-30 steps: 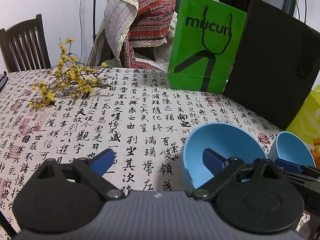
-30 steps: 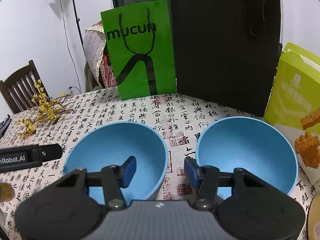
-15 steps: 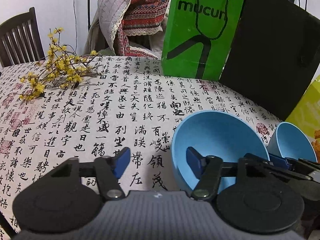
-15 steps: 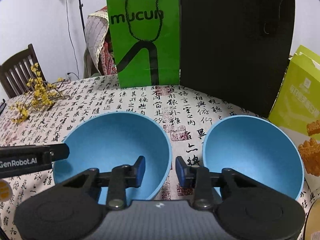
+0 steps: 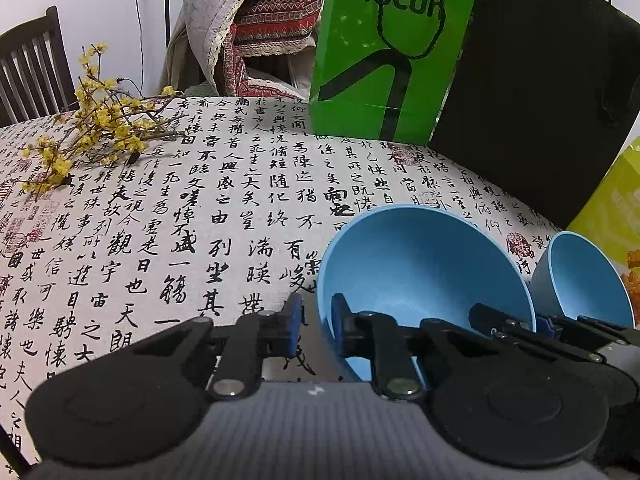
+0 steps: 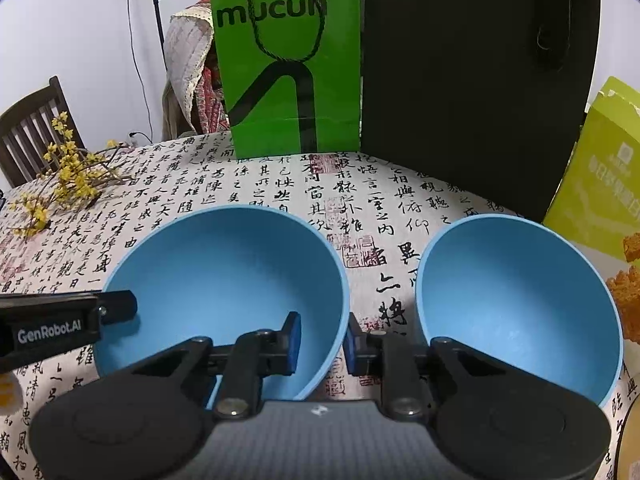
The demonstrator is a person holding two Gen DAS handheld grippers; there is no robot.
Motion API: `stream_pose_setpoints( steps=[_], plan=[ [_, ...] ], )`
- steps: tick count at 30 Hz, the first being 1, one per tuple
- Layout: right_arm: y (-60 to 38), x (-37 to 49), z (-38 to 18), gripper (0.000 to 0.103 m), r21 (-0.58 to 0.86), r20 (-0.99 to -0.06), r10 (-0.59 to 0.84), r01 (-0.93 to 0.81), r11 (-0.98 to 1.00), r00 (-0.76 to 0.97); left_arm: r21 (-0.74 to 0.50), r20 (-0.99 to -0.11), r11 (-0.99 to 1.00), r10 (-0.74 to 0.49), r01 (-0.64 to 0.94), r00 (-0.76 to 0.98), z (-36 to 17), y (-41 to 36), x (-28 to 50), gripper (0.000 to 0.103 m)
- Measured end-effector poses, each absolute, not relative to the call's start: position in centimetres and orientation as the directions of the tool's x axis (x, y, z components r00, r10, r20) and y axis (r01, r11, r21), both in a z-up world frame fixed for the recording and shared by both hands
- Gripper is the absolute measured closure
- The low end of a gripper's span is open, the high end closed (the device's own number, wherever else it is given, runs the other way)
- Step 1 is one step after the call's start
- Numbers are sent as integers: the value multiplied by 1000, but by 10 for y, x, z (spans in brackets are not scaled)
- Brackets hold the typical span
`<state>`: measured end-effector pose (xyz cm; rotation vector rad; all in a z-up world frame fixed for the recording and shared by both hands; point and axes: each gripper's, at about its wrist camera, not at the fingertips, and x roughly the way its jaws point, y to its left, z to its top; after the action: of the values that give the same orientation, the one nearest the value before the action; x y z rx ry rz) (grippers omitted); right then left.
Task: Organize plates and bowls
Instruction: 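Close both grippers on the rim of the blue bowl, then lift the gripped blue bowl off the cloth with both grippers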
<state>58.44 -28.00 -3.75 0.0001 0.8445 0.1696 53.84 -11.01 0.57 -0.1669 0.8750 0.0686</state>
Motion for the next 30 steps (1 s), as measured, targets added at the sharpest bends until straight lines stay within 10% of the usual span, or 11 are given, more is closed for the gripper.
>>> stream_pose_setpoints(
  steps=[30],
  plan=[
    [-285, 581, -51, 89, 154, -745, 170, -83, 985, 644, -119, -764, 982, 5, -148, 645, 1, -115, 537, 94]
  ],
)
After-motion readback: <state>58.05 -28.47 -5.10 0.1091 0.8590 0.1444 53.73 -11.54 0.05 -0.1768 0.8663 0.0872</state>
